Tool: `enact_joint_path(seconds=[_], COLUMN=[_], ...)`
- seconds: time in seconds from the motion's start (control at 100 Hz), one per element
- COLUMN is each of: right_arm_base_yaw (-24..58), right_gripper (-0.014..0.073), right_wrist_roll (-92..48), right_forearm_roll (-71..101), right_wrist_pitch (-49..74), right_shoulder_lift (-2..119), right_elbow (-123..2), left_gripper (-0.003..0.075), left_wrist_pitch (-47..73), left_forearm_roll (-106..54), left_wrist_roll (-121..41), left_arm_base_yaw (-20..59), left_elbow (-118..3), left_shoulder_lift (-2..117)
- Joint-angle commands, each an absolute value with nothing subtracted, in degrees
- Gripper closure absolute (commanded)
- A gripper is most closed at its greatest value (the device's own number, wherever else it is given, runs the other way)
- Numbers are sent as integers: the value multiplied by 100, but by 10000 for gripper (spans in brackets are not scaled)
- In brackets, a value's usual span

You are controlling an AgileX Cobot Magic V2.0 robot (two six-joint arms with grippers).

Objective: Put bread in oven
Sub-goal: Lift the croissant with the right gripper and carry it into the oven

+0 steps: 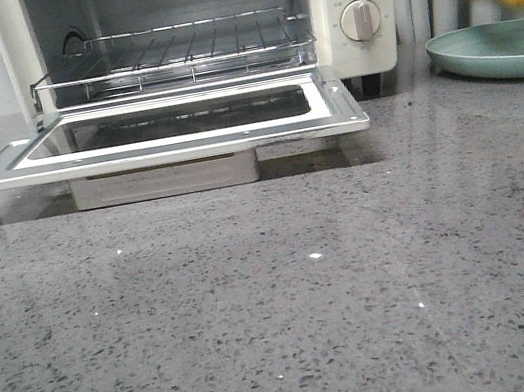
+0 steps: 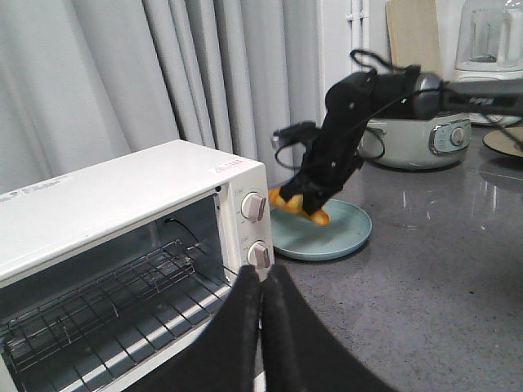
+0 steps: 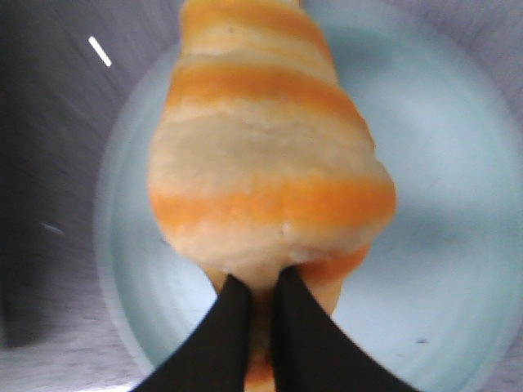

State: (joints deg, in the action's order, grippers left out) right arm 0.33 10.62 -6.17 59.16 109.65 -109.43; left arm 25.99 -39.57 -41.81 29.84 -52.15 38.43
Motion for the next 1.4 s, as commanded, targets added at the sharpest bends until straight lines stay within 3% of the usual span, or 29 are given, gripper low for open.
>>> enact_joint_path(seconds=[0.0,0.11,0.27,0.42,0.54,0.86,1.12,1.39], right_arm_base_yaw=[86,487,1704,2956,3505,3571,3292,2827], right_gripper=[650,650,650,650,650,650,650,629], right_wrist_roll=[850,326,-1113,-1533,-1533,-1533,-1520,-1370], right_forearm_roll=[-739,-453,499,889,889,453,-255,-267], right_wrist_pitch=[5446,5445,5493,5915,6209,6123,4708,4135], right_shoulder_lift=[9703,8749,7929,7992,8428,9826,10543,10920], right_elbow=[-11134,-11134,-11113,-11113,-11113,-11113,-11123,-11123], left_gripper=[742,742,742,742,742,742,742,742], left_wrist_pitch=[2218,2066,1737,1596,1643,1706,1711,1781], left_forearm_roll=[-4077,-4077,-4077,-4077,-4077,-4077,-4077,-4077], left_wrist_roll=[-4144,-4144,-4144,-4144,-4144,-4144,-4144,-4144], left_arm_base_yaw=[2998,2998,2998,2998,2998,2998,2998,2998], left_elbow=[-5396,-5396,-5396,-5396,-5396,-5396,-5396,-5396], left_shoulder_lift=[3836,3836,3836,3836,3836,3836,3836,3836])
